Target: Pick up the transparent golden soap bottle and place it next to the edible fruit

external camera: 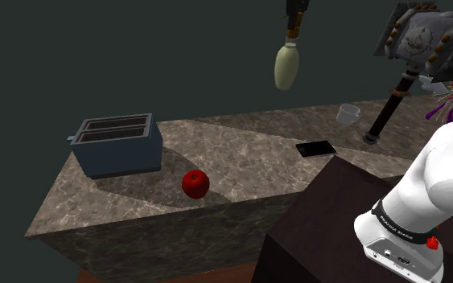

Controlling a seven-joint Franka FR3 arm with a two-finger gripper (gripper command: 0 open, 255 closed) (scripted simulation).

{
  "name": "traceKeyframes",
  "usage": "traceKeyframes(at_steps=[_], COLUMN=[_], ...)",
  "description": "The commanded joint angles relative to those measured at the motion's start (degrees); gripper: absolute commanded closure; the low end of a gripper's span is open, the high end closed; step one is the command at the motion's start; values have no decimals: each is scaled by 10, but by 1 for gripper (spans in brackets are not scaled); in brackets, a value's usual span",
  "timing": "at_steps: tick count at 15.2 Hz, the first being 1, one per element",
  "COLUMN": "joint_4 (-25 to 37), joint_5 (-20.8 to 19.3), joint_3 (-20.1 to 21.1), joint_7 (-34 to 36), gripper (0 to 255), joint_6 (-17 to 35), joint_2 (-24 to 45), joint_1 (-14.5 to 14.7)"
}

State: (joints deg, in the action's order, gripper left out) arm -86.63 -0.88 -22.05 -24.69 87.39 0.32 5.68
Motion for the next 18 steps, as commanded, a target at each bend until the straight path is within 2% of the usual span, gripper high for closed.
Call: traceKeyframes(at_steps=[1, 10, 18], joint_4=[-7, 15, 90], joint_5=[-4, 0, 10], joint_3=[14, 74, 119], joint_7=[29, 149, 246], gripper=[255, 255, 255], joint_6=[-1, -9, -28], joint_2=[-9, 9, 67], joint_1=[14, 74, 125])
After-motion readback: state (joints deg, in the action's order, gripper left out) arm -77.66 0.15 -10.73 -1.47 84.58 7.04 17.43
